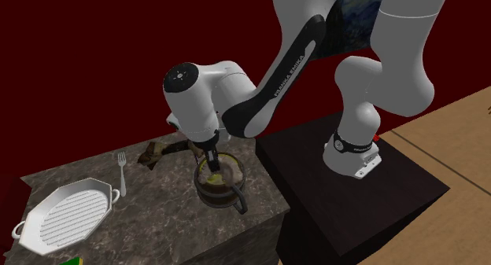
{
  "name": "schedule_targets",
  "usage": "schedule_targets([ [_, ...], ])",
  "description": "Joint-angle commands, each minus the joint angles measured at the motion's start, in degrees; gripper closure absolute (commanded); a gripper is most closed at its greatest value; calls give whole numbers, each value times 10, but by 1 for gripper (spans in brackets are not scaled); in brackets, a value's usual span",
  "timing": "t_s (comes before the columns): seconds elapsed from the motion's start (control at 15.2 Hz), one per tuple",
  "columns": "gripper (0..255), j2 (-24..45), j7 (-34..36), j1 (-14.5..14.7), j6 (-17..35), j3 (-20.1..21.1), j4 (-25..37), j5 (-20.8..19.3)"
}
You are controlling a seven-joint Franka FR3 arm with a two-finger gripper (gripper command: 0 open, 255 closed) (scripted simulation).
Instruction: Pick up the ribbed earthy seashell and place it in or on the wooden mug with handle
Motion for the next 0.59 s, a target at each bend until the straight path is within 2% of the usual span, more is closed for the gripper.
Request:
schedule_targets([
  [0.0, 0, -22, 0, 6, -39, 4, 16, 3],
  [0.07, 0, -30, 0, 9, -55, 6, 23, 4],
  [0.53, 0, -30, 0, 8, -55, 6, 23, 4],
])
